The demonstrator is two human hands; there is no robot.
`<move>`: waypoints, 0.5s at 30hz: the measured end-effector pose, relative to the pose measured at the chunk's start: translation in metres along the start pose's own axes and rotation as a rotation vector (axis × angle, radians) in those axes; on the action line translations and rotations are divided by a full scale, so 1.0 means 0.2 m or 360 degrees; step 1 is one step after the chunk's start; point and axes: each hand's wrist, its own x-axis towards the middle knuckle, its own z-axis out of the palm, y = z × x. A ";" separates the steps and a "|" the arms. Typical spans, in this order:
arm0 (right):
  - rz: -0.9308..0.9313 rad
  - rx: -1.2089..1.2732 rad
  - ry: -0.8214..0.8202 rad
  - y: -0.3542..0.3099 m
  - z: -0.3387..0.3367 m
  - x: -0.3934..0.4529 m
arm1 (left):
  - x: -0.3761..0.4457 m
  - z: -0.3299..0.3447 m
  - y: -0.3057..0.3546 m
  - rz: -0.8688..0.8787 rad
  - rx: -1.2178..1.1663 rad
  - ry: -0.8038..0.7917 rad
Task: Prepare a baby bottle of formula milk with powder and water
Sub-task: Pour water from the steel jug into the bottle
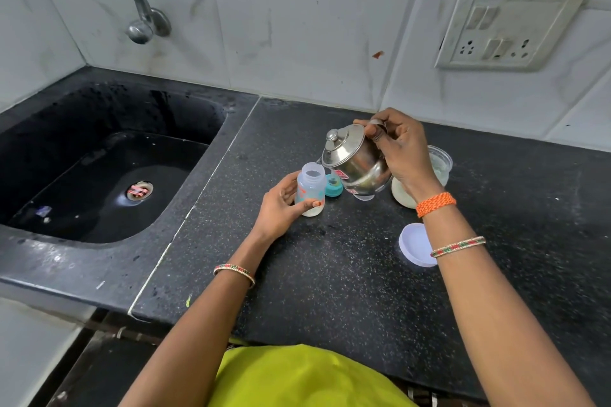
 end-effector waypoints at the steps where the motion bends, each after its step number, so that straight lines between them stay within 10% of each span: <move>1: 0.0002 0.0001 0.0000 0.00 0.00 0.00 | 0.00 0.00 0.00 0.0000 -0.0001 0.0000; 15: -0.0016 -0.0125 -0.0052 -0.05 0.00 0.02 | 0.01 -0.01 -0.03 -0.0010 0.0014 -0.0010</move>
